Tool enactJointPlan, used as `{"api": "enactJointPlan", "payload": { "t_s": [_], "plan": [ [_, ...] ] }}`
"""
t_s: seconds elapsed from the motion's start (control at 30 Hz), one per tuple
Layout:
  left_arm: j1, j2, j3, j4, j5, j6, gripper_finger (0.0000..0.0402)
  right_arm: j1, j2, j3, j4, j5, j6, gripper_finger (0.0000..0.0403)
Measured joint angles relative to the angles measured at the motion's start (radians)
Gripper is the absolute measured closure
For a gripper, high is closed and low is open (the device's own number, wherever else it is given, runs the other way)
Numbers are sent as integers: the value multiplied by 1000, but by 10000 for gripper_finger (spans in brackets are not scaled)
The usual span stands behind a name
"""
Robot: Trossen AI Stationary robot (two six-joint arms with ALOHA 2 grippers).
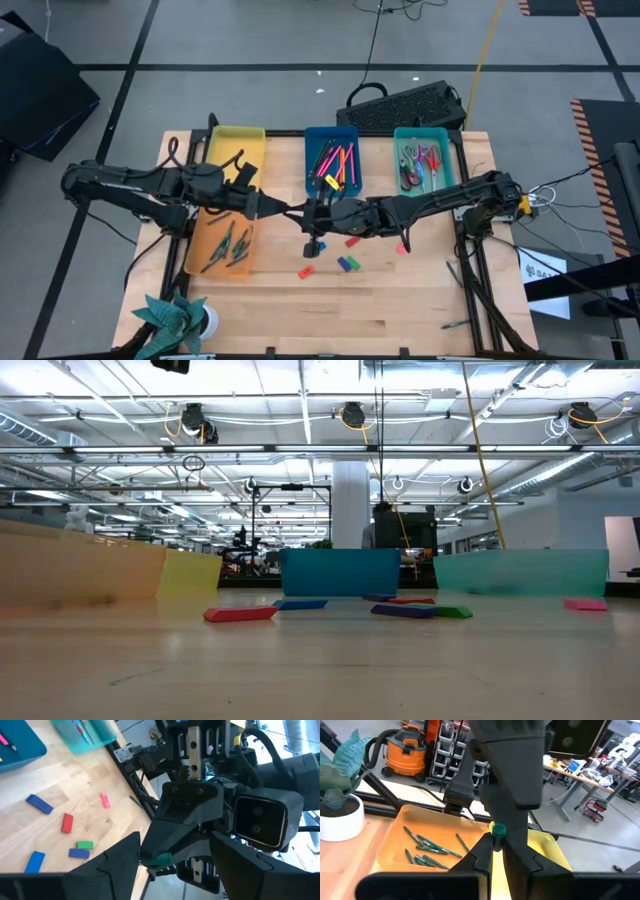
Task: Sort crayons/erasers/pens/pencils in bins
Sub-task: Put the top green crayon into the orange bin
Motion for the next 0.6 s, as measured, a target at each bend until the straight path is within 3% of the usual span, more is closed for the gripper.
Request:
{"api": "enactJointPlan", "payload": {
  "t_s": [0.6],
  "plan": [
    [5,0,0,1,17,-23,161,-1,1,0,67,33,-53,378]
  ]
}}
